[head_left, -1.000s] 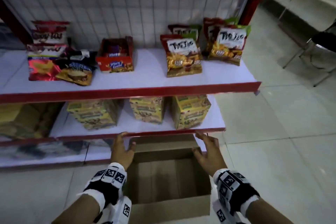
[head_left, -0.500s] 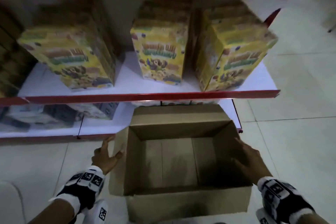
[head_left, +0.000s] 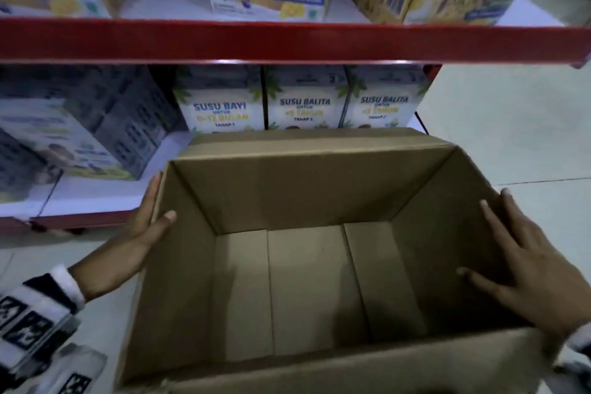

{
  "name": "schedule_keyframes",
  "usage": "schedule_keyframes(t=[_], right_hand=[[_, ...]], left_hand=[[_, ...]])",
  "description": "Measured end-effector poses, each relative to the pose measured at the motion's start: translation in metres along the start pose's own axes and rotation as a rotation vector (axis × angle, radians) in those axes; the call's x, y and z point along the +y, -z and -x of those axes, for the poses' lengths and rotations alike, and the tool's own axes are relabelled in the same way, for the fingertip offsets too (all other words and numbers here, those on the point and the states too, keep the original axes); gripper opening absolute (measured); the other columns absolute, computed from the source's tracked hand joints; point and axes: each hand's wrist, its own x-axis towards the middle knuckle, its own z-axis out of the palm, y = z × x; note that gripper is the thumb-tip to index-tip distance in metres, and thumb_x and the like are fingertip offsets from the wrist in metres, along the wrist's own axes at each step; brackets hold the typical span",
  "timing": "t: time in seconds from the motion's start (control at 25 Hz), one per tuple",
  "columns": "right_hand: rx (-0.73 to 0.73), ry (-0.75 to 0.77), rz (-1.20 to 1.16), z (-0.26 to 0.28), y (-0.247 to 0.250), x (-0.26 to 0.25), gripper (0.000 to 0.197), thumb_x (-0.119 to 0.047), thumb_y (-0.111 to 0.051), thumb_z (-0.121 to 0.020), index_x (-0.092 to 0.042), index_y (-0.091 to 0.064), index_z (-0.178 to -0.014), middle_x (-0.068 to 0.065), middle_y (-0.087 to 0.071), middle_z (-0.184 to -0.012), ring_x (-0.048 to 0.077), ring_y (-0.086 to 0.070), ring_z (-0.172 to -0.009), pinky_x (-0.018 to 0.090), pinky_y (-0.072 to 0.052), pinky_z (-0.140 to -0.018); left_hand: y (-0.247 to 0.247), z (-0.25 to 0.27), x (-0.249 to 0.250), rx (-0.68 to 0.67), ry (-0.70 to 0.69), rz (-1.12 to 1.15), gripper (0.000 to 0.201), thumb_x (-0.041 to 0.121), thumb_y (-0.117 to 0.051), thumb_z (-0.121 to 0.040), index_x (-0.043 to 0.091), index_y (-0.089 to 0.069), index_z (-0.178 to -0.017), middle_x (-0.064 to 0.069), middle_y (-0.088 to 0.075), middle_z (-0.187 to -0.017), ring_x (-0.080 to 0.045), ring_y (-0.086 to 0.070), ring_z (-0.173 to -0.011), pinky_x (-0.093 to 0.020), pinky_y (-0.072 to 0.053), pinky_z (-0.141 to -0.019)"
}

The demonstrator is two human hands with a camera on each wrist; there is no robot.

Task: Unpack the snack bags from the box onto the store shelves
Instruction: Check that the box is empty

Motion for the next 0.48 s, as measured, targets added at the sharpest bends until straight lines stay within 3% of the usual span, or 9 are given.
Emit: schedule_keyframes(t=[0.08,0.12,0.2,0.28,0.32,0.4,0.48], right_hand=[[0.004,-0.003,0.016,0.0,-0.001,-0.001,0.126,-0.098,-0.003,-0.051,-0.02,-0.012,-0.149,0.0,0.005,-0.156,0.025,-0.016,-0.145,0.042,-0.024,-0.113],[-0.003,-0.004,0.01,-0.003,-0.001,-0.001,0.121,-0.098,-0.008,-0.053,-0.023,-0.008,-0.149,-0.006,0.009,-0.154,0.019,-0.011,-0.145,0.039,-0.021,-0.116],[0.0,-0.018,-0.023,-0.001,-0.001,0.0,0.106,-0.082,-0.04,-0.068,-0.025,-0.003,-0.15,-0.007,0.013,-0.155,0.016,-0.004,-0.147,0.039,-0.017,-0.119],[0.024,-0.04,-0.124,0.001,0.0,-0.001,0.099,-0.052,-0.066,-0.077,-0.025,-0.006,-0.151,-0.002,0.006,-0.159,0.019,-0.006,-0.147,0.039,-0.015,-0.119],[0.048,-0.055,-0.21,0.003,0.003,-0.001,0.096,-0.042,-0.069,-0.078,-0.025,-0.008,-0.151,0.0,0.0,-0.16,0.02,-0.009,-0.147,0.038,-0.015,-0.119],[0.118,-0.112,-0.417,0.012,0.01,-0.001,0.088,-0.038,-0.068,-0.081,-0.026,-0.015,-0.151,0.002,-0.013,-0.159,0.021,-0.018,-0.145,0.04,-0.02,-0.117],[0.174,-0.223,-0.632,0.024,0.014,0.005,0.084,-0.052,-0.06,-0.079,-0.03,-0.019,-0.149,0.002,-0.026,-0.155,0.023,-0.033,-0.139,0.045,-0.03,-0.113]], left_hand=[[0.001,-0.005,-0.008,0.035,-0.004,0.053,0.059,0.046,-0.046,-0.085,0.081,-0.016,-0.121,0.061,-0.014,-0.129,0.033,-0.018,-0.122,-0.033,-0.025,-0.108],[0.0,-0.012,-0.008,0.069,-0.012,0.056,0.057,0.047,-0.047,-0.083,0.081,-0.019,-0.119,0.061,-0.015,-0.128,0.025,-0.019,-0.129,-0.037,-0.026,-0.11],[-0.004,-0.012,0.0,0.142,-0.001,0.058,0.058,0.054,-0.046,-0.077,0.072,-0.019,-0.125,0.05,-0.011,-0.136,-0.003,-0.015,-0.144,-0.046,-0.023,-0.115],[-0.002,0.0,0.013,0.186,0.076,-0.014,0.08,0.08,-0.039,-0.069,0.056,-0.013,-0.14,0.029,-0.011,-0.15,-0.017,-0.015,-0.146,-0.049,-0.024,-0.113],[0.0,0.012,0.016,0.169,0.156,-0.105,0.096,0.094,-0.031,-0.061,0.051,-0.012,-0.145,0.024,-0.013,-0.153,-0.019,-0.02,-0.144,-0.05,-0.029,-0.108],[0.007,0.042,0.018,0.129,0.407,-0.211,0.103,0.097,-0.017,-0.061,0.041,-0.022,-0.147,0.012,-0.027,-0.153,-0.027,-0.033,-0.137,-0.053,-0.036,-0.097],[0.019,0.067,0.009,0.045,0.638,-0.147,0.09,0.084,-0.034,-0.072,0.024,-0.043,-0.138,-0.01,-0.054,-0.135,-0.035,-0.05,-0.122,-0.053,-0.039,-0.094]])
